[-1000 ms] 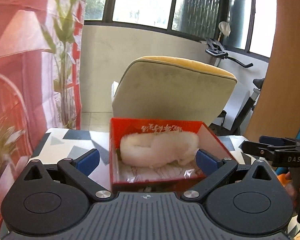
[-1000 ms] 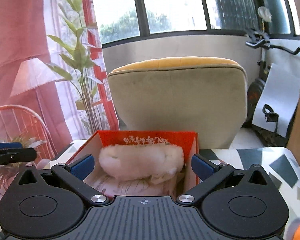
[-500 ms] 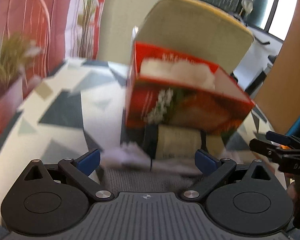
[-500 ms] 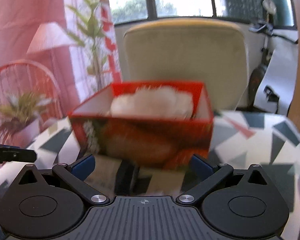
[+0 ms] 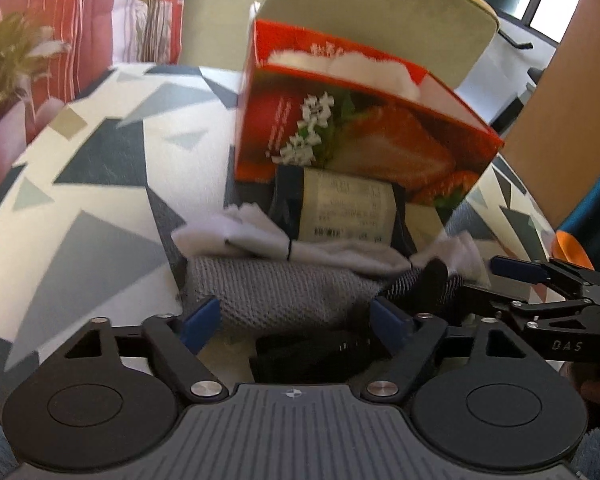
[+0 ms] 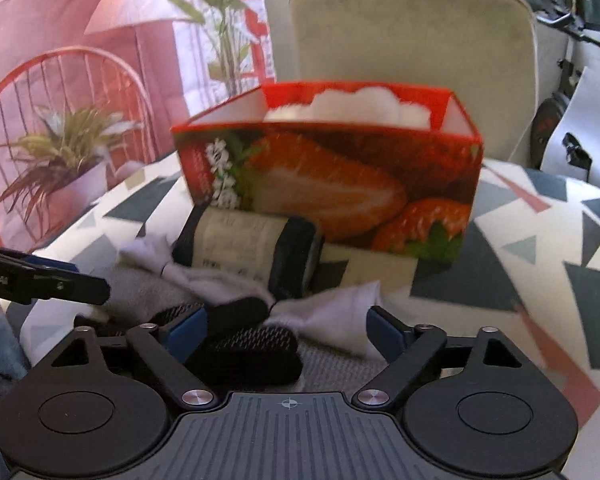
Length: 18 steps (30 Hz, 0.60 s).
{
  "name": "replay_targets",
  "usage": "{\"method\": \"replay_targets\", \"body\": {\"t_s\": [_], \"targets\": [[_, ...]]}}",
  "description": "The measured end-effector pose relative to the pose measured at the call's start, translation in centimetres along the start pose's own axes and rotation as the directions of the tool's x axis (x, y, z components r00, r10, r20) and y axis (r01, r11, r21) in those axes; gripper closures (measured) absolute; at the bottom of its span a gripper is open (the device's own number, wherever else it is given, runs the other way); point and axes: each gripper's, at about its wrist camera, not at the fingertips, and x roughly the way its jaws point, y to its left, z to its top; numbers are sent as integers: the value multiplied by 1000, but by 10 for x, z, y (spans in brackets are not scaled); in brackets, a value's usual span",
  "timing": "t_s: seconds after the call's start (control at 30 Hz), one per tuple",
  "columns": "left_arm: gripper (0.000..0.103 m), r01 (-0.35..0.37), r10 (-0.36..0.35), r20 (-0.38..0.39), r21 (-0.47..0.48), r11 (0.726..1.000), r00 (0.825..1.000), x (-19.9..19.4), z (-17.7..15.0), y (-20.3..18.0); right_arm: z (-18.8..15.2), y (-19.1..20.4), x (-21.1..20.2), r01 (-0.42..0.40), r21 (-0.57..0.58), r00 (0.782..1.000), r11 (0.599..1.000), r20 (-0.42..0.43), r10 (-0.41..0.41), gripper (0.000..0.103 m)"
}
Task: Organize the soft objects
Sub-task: 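Move both grippers back down to the pile of items on the table, then close both grippers on the black mesh glove on the grey towel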
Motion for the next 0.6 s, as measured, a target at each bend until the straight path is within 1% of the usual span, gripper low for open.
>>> {"method": "replay_targets", "body": {"t_s": [0.03,0.07,0.1,0.2,0.27,0.47,0.6], "targets": [[26,8,-8,-7,-5,1000,1000,1,-1,1,-2,0,1,-16,0,1000,1000,-11,16,27],[27,11,-12,-12,-8,1000,1000,1,-2,2,-3,1,1,-30,2,999,1000,-17,30,31],[27,16,-16,-17,-10,1000,1000,1,-3,2,-3,1,1,-40,1,999,999,-20,40,32],[27,53,-53,-31,-6,999,998,1,-6,2,-4,4,1,-50,-17,999,999,-19,49,33],[25,75,-75,-31,4,997,997,0,-10,0,-6,6,2,-47,-35,999,998,-14,46,33],[25,70,-70,-41,7,998,997,1,-20,0,-16,8,8,-42,-36,999,998,-24,41,34],[26,71,-70,-52,12,997,996,2,-21,0,-17,13,7,-48,-68,999,997,-18,47,35]]}}
